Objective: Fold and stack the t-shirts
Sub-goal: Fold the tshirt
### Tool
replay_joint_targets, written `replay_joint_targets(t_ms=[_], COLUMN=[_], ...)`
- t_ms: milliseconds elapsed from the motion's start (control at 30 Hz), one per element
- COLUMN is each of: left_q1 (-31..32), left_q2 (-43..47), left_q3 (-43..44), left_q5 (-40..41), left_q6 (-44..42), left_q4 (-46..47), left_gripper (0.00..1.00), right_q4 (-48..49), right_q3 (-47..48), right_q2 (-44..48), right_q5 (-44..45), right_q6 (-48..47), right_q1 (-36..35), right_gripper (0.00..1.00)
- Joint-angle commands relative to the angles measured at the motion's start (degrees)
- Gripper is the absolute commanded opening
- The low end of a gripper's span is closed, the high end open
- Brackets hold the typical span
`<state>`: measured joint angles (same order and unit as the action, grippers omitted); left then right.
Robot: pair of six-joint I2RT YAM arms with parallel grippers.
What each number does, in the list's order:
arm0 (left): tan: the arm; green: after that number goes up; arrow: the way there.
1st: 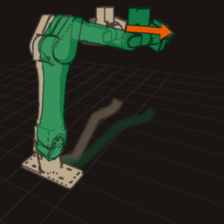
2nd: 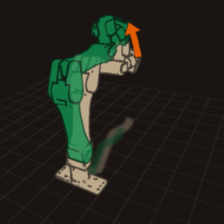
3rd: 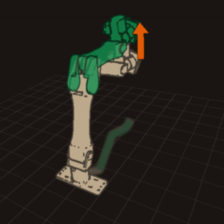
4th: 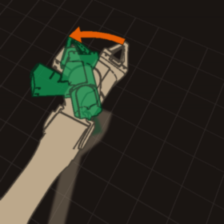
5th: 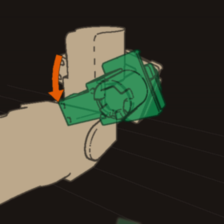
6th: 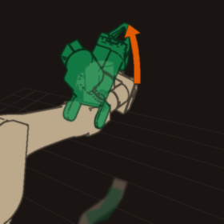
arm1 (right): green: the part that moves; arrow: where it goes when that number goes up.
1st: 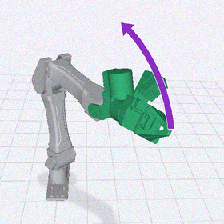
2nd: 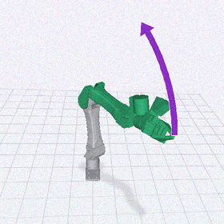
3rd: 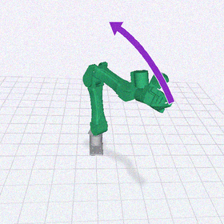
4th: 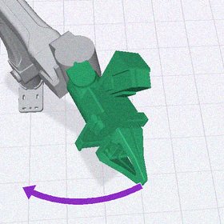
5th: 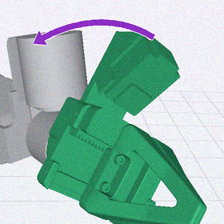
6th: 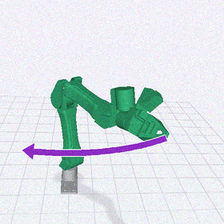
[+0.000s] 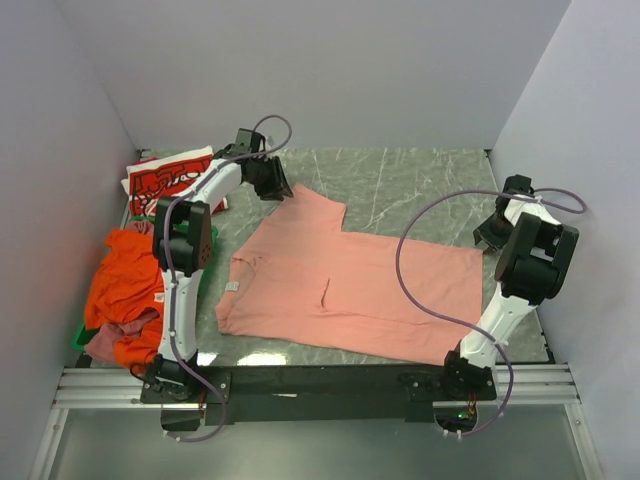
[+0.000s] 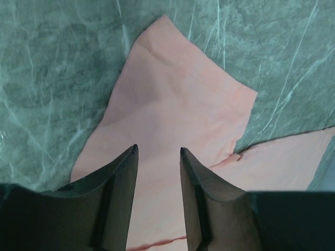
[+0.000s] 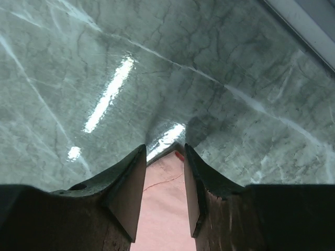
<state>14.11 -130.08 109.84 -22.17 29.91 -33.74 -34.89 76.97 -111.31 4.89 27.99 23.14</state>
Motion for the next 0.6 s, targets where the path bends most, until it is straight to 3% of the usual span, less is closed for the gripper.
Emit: replay_joint_targets(t_ms=[0, 333, 567], left_q1=[0.13, 0.13, 0.31], left_q2=[-0.61, -2.81, -5.53], left_q3=[5.64, 6.70, 8.98], left_q5=[-0.15, 0.11, 2.66], left_q6=[1.02, 3.05, 3.49], left_q4=[1.30, 3.06, 5.08], left_gripper=[0.44, 0.44, 0.44], right_q4=[0.00, -0.52, -0.61], right_q3=[1.87, -2.26, -2.53], right_q2=[-0.14, 0.83, -0.05], right_q5=[1.26, 3.29, 1.80], right_q6=[-0.30, -0.65, -0.39], right_q1=[0.24, 0.33, 0.33], right_gripper=[0.42, 0.39, 0.28])
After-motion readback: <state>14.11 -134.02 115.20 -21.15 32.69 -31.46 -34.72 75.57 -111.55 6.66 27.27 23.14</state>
